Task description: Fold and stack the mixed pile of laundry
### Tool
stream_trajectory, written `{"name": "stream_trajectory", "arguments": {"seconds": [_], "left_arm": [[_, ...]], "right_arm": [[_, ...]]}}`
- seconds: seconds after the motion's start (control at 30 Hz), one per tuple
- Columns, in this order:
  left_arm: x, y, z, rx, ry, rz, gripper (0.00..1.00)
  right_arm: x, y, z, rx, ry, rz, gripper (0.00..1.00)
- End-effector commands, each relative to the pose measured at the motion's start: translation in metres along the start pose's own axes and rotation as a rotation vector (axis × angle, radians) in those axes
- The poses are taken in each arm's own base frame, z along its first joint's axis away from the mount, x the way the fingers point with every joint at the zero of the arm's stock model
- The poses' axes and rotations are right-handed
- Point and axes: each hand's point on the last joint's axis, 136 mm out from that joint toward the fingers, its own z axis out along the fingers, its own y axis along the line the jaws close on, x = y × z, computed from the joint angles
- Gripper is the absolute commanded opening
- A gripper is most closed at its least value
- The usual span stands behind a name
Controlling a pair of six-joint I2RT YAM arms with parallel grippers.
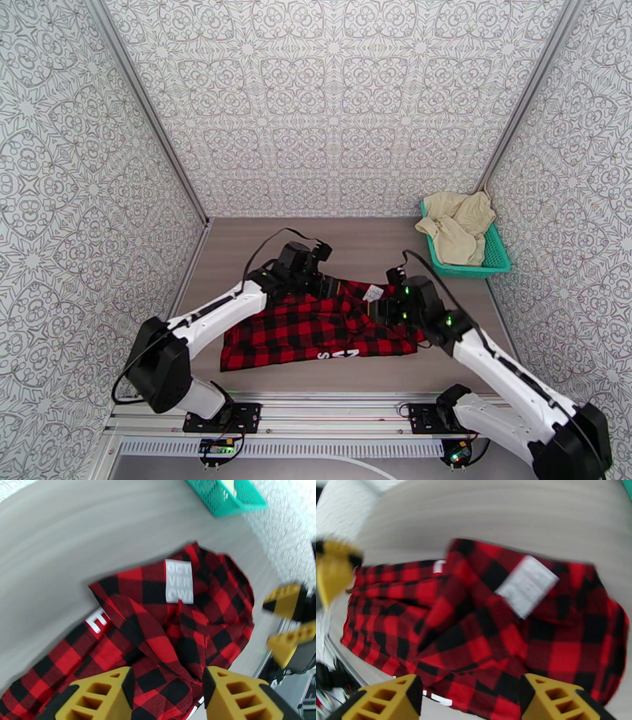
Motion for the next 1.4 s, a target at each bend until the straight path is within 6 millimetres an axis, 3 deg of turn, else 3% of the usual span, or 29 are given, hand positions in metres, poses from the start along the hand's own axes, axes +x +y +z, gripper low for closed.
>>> {"name": "stream_trajectory", "arguments": {"seconds": [0.0, 0.13, 0.33, 0.6, 0.73, 0.9, 1.03, 1.13, 1.37], "left_arm": [[-0.001, -0.011, 0.016, -0.036, 0.041, 0.060, 0.55], [0.004, -0.025, 0.048, -0.139, 0.133, 0.125, 0.57], [0.018, -0.029, 0.090, -0.293, 0.262, 0.114, 0.62], [0.031, -0.029, 0.123, -0.388, 0.364, 0.137, 0.62], [0.047, -0.019, 0.141, -0.427, 0.423, 0.143, 0.62], [0.056, -0.021, 0.157, -0.417, 0.446, 0.151, 0.54], [0.052, -0.023, 0.157, -0.424, 0.433, 0.165, 0.30], [0.035, -0.036, 0.146, -0.407, 0.366, 0.204, 0.17], [-0.014, -0.073, 0.097, -0.306, 0.195, 0.266, 0.03]], "right_arm": [[0.014, -0.033, 0.014, 0.042, 0.168, 0.222, 0.66], [0.000, -0.067, 0.030, 0.074, 0.163, 0.317, 0.59], [-0.004, -0.104, 0.034, 0.134, 0.119, 0.397, 0.55], [0.009, -0.120, 0.039, 0.129, 0.122, 0.441, 0.55], [0.011, -0.121, 0.041, 0.116, 0.121, 0.451, 0.55], [0.011, -0.120, 0.044, 0.100, 0.122, 0.454, 0.55], [0.012, -0.121, 0.044, 0.096, 0.125, 0.459, 0.55], [0.012, -0.121, 0.043, 0.097, 0.123, 0.459, 0.55], [0.010, -0.119, 0.044, 0.083, 0.118, 0.467, 0.56]]}}
